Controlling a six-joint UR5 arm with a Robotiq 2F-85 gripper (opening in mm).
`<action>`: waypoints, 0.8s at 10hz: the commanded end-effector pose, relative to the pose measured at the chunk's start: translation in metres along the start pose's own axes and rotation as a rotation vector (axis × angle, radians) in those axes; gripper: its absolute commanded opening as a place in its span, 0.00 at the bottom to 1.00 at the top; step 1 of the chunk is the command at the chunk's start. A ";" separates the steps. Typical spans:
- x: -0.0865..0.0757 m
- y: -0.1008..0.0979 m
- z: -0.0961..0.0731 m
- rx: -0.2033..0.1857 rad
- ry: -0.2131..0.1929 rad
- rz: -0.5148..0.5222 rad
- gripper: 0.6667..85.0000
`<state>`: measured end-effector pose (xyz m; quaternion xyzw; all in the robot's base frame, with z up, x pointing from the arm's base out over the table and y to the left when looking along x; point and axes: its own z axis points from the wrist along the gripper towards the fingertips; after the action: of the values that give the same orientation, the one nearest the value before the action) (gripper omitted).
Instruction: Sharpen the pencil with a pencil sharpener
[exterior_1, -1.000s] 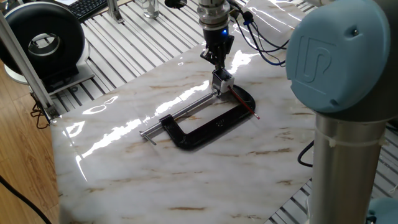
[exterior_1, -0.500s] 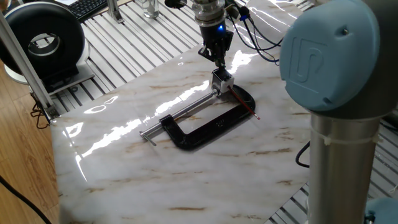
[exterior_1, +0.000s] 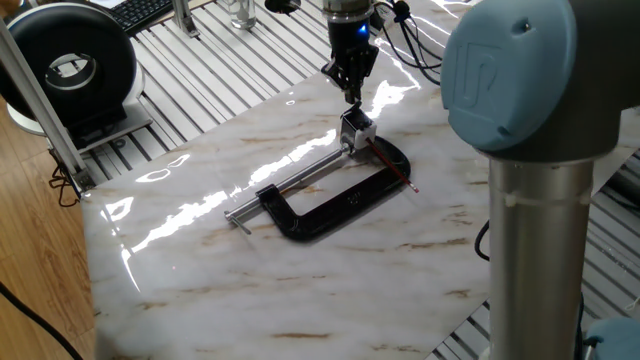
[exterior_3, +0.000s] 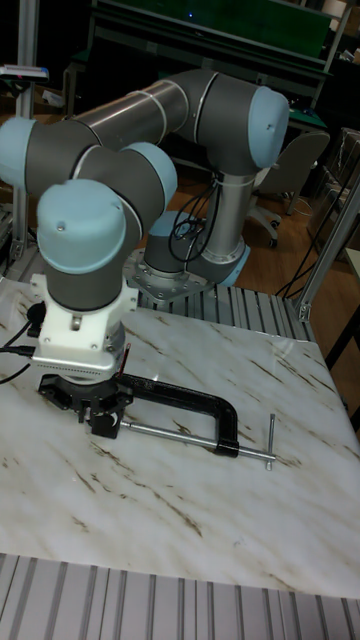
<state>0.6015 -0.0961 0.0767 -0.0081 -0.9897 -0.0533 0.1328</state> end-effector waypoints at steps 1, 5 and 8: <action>-0.004 0.016 -0.011 -0.071 -0.016 0.035 0.00; -0.010 0.037 -0.017 -0.105 -0.031 0.065 0.00; -0.023 0.049 -0.006 -0.094 -0.096 0.064 0.00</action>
<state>0.6186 -0.0615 0.0860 -0.0431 -0.9894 -0.0876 0.1079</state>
